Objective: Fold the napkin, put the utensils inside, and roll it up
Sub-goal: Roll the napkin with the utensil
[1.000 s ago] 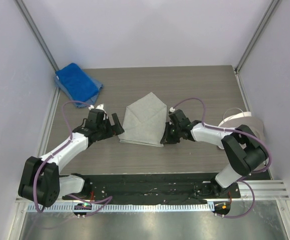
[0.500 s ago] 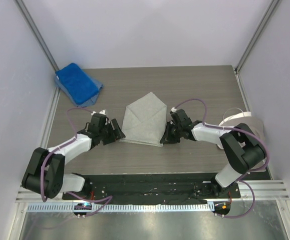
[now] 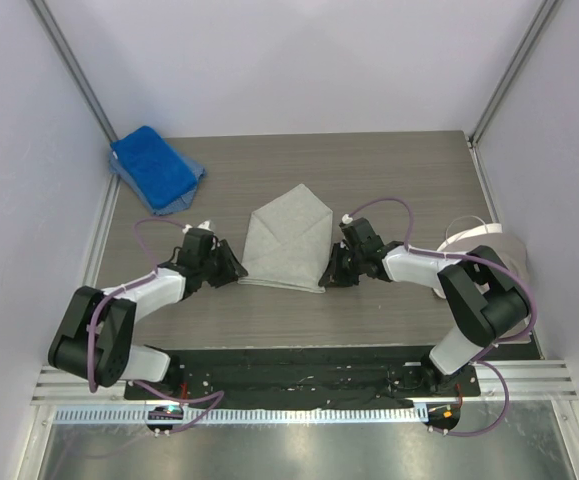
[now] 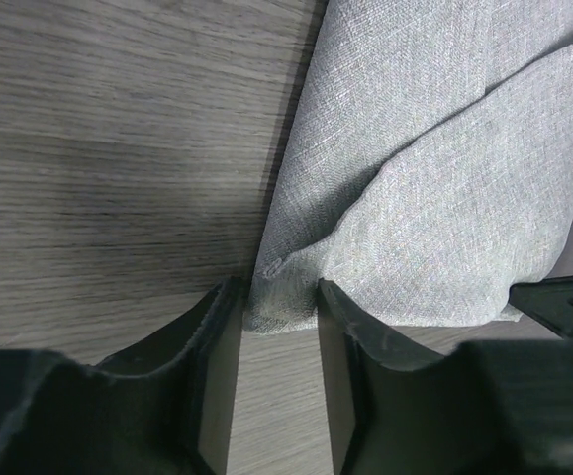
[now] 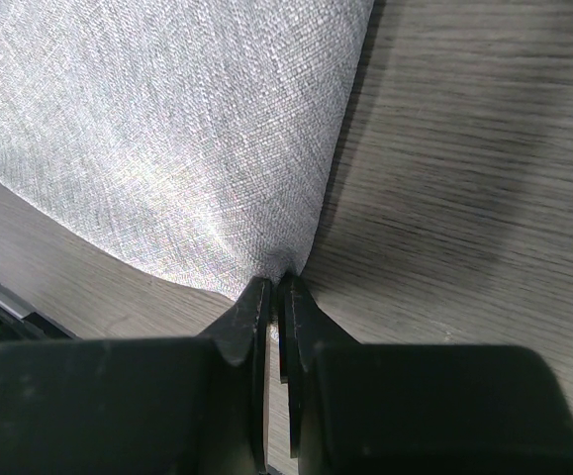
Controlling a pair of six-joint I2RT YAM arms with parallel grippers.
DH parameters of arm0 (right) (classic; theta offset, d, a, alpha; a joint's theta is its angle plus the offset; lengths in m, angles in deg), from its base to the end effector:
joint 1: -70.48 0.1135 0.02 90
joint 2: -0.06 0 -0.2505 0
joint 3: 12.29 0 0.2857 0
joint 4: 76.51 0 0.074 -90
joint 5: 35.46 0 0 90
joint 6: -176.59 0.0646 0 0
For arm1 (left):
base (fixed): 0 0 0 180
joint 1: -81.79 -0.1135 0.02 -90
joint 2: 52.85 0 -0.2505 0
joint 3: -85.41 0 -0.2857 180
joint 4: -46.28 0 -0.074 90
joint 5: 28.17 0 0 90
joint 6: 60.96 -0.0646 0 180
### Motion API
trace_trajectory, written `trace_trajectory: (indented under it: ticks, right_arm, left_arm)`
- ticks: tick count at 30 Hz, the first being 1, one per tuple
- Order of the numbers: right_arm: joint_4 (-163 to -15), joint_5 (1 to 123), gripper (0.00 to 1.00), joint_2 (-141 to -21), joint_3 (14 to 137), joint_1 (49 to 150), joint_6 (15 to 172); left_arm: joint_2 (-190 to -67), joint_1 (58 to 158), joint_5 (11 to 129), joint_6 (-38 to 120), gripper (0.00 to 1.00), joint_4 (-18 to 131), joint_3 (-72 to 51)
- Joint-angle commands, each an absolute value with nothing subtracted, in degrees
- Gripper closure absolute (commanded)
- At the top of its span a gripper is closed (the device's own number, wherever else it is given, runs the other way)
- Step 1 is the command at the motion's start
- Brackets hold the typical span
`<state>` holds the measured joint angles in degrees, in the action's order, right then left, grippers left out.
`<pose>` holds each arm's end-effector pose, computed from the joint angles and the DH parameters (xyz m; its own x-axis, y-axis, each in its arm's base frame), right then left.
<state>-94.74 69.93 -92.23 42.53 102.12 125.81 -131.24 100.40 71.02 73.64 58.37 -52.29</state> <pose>0.2750 0.1896 0.0774 -0.9452 0.1337 -0.2980 -0.0458 0.8491 0.5262 0.2737 -0.1031 0.0879 -0.7949 -0.4637 -0.3912 -0.1997 0.8089 -0.5529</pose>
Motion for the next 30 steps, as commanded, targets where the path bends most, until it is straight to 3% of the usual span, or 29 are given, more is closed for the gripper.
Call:
trace_trajectory:
  ticks: [1,10,12,20,23,30]
  right_arm:
    - [-95.7,66.5,0.99,-94.4,40.9,102.0,125.0]
    - [-96.2,65.5,0.98,-92.4,41.5,101.9,123.3]
    - [-96.9,64.9,0.93,-91.1,42.5,101.9,121.4]
    - [-103.2,52.4,0.43,-81.1,47.2,102.6,111.6]
    - [-101.3,50.1,0.36,-77.6,47.9,104.0,107.8]
    - [-93.2,34.5,0.27,-80.9,52.7,120.3,98.1]
  left_arm:
    - [-132.8,100.1,70.6,73.8,0.63,56.6,-53.5]
    - [-136.1,100.0,72.6,73.7,1.00,56.2,-51.3]
    - [-136.1,99.9,72.6,73.3,1.00,58.1,-50.3]
    - [-136.1,98.1,77.5,71.8,1.00,66.5,-44.4]
    - [-137.4,97.4,80.6,72.5,1.00,67.9,-43.4]
    - [-139.7,96.3,85.1,70.8,1.00,75.0,-37.7]
